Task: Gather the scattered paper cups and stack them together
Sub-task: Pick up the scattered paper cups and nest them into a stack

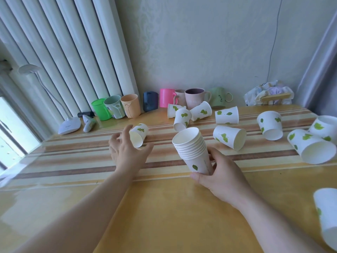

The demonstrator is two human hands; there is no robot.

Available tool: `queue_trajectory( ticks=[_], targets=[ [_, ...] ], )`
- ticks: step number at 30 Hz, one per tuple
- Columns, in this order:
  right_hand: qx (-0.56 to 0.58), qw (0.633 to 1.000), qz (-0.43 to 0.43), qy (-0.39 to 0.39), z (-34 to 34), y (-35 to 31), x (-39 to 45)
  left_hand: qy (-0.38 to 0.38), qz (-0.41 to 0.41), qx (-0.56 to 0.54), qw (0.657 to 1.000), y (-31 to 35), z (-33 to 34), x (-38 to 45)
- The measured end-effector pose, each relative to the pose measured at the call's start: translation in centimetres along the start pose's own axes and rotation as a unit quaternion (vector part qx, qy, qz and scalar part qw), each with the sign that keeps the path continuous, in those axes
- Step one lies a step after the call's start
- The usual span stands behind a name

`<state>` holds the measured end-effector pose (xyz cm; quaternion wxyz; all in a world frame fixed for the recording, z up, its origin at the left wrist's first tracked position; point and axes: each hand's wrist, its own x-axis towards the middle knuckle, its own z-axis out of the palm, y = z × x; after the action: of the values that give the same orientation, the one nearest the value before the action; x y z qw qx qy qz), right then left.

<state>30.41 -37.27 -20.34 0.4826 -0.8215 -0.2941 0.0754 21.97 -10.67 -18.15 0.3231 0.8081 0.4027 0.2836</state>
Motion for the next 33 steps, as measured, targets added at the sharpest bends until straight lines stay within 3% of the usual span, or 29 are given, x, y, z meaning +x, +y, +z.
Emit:
queue_trajectory(
  ticks=[4, 7, 11, 15, 27, 30, 33],
  targets=[
    [0.001, 1.000, -0.001, 0.003, 0.1, 0.1, 0.1, -0.060, -0.031, 0.058, 0.996, -0.3, 0.9, 2.4],
    [0.001, 1.000, 0.001, 0.003, 0.1, 0.1, 0.1, -0.033, -0.016, 0.066, 0.997, -0.3, 1.6, 2.8],
    [-0.001, 1.000, 0.002, 0.004, 0.1, 0.2, 0.1, -0.002, 0.027, -0.002, 1.000, -1.1, 1.1, 2.2],
    [-0.004, 1.000, 0.001, 0.006, 0.1, 0.0, 0.0, -0.081, 0.074, 0.059, 0.992, -1.1, 0.7, 1.5],
    [-0.007, 1.000, -0.008, 0.003, 0.1, 0.4, 0.0, -0.199, 0.244, 0.267, 0.911, 4.0, 4.2, 6.4],
    [-0.008, 1.000, -0.010, 0.004, 0.2, 0.5, 0.1, -0.169, 0.308, 0.373, 0.859, 4.5, 4.7, 7.5],
    [-0.009, 1.000, -0.013, 0.007, 0.4, 0.5, 0.2, -0.121, 0.316, 0.393, 0.855, 4.2, 4.8, 8.5]
  ],
)
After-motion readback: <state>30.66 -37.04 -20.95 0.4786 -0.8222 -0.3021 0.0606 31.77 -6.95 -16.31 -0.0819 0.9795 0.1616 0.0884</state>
